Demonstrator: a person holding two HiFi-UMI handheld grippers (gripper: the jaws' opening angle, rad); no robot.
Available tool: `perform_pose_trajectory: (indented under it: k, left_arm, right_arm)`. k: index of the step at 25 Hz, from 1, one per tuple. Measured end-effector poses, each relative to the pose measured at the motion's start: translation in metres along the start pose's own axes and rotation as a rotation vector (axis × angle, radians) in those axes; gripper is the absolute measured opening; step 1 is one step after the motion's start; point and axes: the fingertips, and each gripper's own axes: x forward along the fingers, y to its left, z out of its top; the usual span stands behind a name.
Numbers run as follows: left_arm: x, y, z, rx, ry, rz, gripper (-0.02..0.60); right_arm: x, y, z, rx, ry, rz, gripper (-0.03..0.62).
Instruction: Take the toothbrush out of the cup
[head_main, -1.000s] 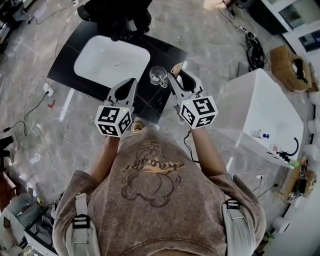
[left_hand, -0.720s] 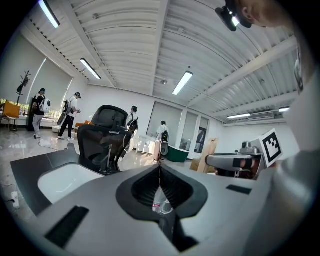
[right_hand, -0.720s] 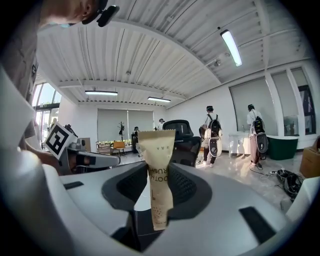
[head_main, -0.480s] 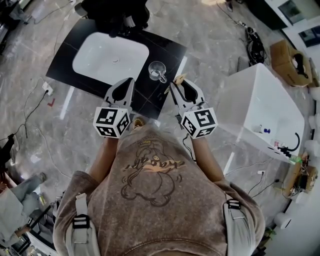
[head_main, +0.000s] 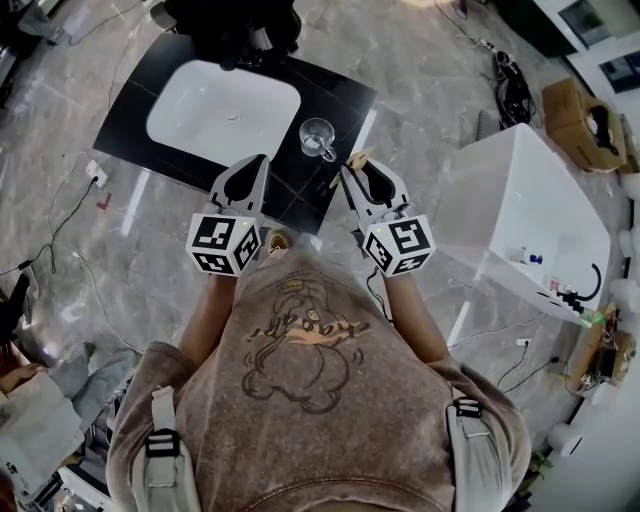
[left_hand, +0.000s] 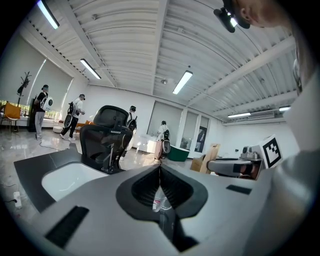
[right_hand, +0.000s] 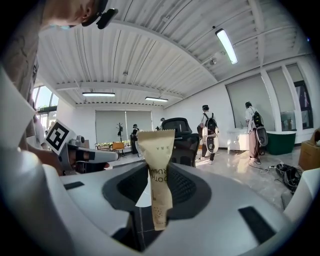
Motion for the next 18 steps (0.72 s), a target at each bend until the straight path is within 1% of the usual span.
perform_pose_trajectory:
  k: [18]
  left_arm:
    - [-0.0024,0.0038,-0.0056,-0.015,0.007,0.007,0.017]
  right_arm:
    - [0.0047,0.0010,-0.0024,0.015,-0.001,0.006,0.133]
